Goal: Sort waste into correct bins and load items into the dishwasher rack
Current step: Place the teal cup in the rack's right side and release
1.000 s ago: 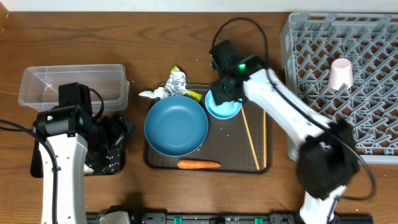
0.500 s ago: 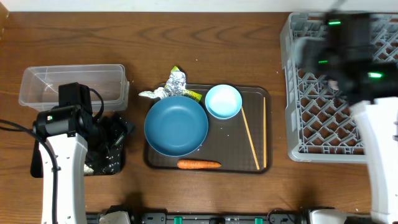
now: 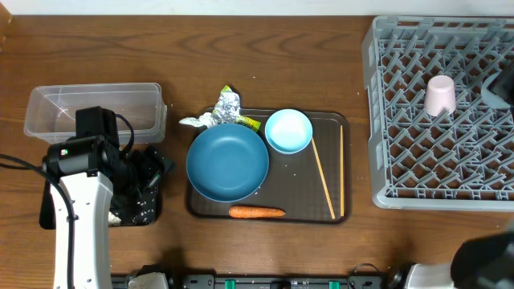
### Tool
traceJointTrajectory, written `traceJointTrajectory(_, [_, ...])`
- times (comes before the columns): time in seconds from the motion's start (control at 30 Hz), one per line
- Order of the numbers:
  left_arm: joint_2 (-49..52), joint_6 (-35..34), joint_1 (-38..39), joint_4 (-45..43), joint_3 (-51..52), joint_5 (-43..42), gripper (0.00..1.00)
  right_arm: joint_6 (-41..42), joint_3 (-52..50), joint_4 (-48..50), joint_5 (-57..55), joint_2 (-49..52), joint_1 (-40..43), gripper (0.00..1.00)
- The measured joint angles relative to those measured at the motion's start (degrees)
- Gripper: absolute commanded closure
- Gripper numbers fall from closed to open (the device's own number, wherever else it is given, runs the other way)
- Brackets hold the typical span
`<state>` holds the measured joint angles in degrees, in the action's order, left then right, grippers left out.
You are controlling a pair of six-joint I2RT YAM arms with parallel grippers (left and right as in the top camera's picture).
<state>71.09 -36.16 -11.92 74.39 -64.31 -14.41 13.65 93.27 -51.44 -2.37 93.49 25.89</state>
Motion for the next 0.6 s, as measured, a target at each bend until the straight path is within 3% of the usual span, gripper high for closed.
traceJointTrajectory(0.27, [0.0,0.0,0.0,0.0,0.0,0.0,0.0,-0.33,-0.02,1.84,0.68,7.41,0.94,0.37])
traceJointTrajectory(0.6, [0.0,0.0,0.0,0.0,0.0,-0.02,0.0,-0.87,-0.02,3.54,-0.48,8.35,2.05,0.35])
